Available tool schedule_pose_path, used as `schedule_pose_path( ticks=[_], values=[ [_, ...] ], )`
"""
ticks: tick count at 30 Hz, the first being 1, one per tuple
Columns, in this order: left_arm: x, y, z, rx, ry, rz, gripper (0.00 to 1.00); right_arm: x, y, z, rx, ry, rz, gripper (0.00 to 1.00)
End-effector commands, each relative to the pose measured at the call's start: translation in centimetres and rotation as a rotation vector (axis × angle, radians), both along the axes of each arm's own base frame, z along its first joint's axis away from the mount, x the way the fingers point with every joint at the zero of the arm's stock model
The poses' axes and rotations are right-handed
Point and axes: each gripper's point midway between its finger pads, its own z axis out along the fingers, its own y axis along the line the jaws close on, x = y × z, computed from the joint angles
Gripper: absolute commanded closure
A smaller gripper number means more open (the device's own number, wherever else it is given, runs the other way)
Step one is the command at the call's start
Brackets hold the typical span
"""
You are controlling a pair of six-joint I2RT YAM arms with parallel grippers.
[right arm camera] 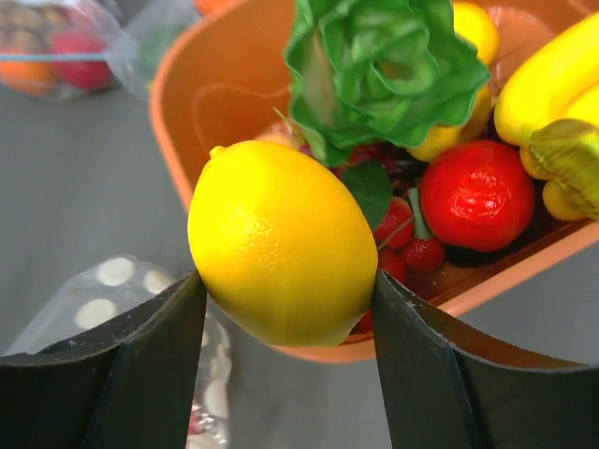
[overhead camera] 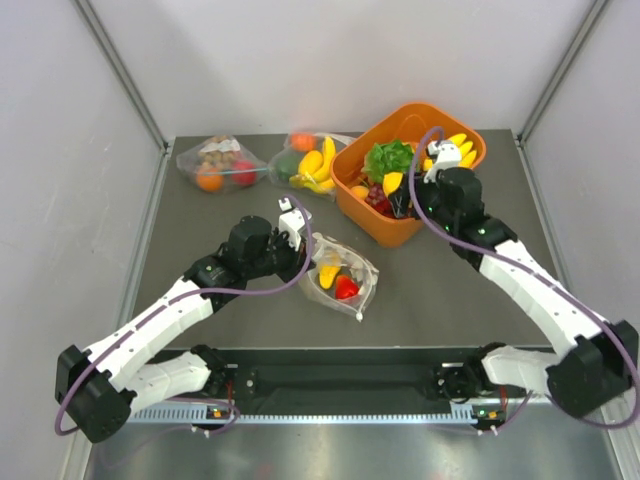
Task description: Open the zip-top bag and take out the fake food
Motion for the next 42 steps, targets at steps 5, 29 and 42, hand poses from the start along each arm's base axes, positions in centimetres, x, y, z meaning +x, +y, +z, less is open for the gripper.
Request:
schedule_pose_path(
  ticks=[5,29,42],
  values=[
    [0.7,-0.6,2.5,-0.052,-0.053,-0.004,1.0,3.5,-1.4,-2.7,-0.04,0.048,-0.026,0.62],
    [0.6,-0.7,2.4,-0.05,-0.047,-0.008,1.0,-2.6,-1.5,5.2,0.098,-0.157,0.113,0.0],
    [0.7,-0.8,2.1,-0.044,-0.043,-0.007,1.0,-13.6,8.8,-1.4,0.243,0.02,0.476,0.04]
  ],
)
